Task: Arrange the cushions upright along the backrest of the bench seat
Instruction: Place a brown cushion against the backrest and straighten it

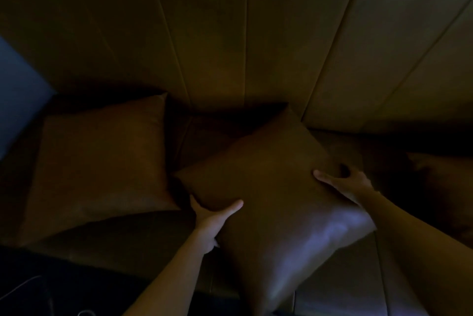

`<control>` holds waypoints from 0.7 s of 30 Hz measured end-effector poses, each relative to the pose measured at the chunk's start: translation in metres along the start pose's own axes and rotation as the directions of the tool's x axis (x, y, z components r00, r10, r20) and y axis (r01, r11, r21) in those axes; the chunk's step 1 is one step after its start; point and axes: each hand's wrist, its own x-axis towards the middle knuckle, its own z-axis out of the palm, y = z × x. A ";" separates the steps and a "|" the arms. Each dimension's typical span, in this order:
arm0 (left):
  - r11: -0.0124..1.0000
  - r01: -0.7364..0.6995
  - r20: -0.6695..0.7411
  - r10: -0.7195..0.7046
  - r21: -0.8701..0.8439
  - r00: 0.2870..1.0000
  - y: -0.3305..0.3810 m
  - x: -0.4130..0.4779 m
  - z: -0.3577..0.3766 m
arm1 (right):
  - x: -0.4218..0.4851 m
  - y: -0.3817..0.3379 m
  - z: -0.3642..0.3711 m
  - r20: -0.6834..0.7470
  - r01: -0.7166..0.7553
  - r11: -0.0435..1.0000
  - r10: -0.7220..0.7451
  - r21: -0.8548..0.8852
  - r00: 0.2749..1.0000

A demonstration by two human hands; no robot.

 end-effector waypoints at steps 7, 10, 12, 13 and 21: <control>0.993 -0.113 0.010 0.113 -0.033 0.994 0.016 -0.009 -0.009 | -0.017 -0.009 -0.005 -0.011 0.009 0.996 -0.008 0.092 1.000; 0.990 -0.139 0.004 0.139 -0.017 0.990 0.029 -0.006 -0.020 | -0.025 -0.022 0.001 0.010 0.022 0.994 -0.023 0.107 1.000; 0.992 -0.125 0.003 0.125 0.006 0.992 0.033 -0.001 -0.029 | -0.025 -0.027 0.009 0.032 0.033 0.994 -0.036 0.100 0.999; 0.994 -0.111 0.006 0.110 0.020 0.994 0.032 0.002 -0.032 | -0.024 -0.026 0.014 0.043 0.032 0.994 -0.037 0.100 0.998; 0.995 -0.063 0.097 0.056 0.075 0.994 0.025 0.016 -0.043 | -0.023 -0.019 0.032 0.028 0.012 0.984 -0.017 0.178 0.999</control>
